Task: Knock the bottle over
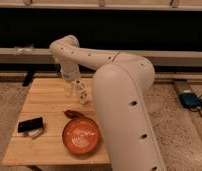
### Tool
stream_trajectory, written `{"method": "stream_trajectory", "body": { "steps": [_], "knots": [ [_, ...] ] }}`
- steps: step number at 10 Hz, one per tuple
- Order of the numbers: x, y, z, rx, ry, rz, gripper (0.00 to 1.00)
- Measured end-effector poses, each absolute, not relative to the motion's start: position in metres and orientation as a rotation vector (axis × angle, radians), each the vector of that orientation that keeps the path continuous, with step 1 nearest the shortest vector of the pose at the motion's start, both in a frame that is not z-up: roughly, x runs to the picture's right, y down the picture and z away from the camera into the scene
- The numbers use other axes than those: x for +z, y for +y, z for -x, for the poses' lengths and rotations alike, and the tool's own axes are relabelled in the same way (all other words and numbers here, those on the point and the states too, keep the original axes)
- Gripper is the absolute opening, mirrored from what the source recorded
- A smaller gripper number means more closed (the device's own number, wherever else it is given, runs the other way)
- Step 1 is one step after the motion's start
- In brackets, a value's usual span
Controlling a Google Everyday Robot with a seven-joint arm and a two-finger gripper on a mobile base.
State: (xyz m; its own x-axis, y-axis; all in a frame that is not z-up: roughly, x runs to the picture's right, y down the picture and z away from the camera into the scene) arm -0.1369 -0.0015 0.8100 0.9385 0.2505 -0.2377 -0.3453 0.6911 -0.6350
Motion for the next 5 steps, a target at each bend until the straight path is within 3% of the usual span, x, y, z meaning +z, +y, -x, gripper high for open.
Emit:
{"method": "stream_trajectory", "body": {
  "steps": [5],
  "knots": [
    [0.809,0.011,0.126,0.357,0.159,0.744,0.8]
  ]
}}
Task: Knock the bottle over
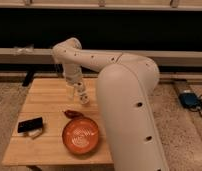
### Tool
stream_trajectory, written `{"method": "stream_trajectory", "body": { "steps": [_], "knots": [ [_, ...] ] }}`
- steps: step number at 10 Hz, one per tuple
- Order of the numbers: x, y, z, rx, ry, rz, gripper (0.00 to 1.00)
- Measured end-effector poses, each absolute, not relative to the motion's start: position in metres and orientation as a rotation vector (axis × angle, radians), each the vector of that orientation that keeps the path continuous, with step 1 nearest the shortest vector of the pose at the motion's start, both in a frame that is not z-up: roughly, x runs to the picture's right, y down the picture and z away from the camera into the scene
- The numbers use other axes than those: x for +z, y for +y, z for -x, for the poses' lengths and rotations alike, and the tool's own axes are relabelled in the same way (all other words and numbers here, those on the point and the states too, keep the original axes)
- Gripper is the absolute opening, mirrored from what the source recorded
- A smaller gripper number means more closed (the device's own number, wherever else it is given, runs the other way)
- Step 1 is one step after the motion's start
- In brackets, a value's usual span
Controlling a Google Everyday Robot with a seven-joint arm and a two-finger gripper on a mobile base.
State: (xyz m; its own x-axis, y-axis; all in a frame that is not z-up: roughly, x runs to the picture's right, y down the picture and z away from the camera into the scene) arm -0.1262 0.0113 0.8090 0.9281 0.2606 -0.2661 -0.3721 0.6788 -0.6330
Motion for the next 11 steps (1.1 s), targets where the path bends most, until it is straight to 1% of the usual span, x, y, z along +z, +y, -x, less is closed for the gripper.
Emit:
{"method": "stream_trajectory", "body": {
  "steps": [4,8,11],
  "knots": [
    [0.805,0.023,0.123,0.347,0.185,0.76,0.8],
    [0.776,0.032,0.131,0.316,0.199,0.758,0.8],
    [0.753,0.019,0.132,0.304,0.198,0.732,0.8]
  ]
}}
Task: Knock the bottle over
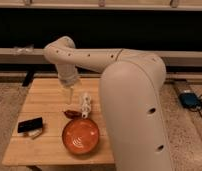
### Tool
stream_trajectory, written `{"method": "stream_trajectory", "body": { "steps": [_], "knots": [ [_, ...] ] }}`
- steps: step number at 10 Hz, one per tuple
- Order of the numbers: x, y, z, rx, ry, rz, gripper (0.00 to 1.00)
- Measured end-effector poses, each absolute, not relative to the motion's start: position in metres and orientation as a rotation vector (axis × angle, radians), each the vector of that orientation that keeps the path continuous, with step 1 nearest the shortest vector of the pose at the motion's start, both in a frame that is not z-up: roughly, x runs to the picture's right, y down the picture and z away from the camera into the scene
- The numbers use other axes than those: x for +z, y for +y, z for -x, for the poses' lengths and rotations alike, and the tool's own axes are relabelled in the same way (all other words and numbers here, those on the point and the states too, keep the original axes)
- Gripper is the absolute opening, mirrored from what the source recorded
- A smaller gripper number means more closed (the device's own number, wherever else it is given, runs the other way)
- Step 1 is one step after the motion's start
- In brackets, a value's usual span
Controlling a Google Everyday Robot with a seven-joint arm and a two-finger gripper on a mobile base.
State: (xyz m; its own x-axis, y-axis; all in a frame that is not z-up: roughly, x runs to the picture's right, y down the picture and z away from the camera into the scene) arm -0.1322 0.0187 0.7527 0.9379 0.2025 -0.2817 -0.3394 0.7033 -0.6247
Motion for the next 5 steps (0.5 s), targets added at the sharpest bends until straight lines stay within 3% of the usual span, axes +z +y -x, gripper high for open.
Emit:
{"method": "stream_trajectory", "body": {
  "steps": [5],
  "knots": [
    [0.7457,0.01,0.1386,0.304,0.129,0.724,0.8]
  ]
}}
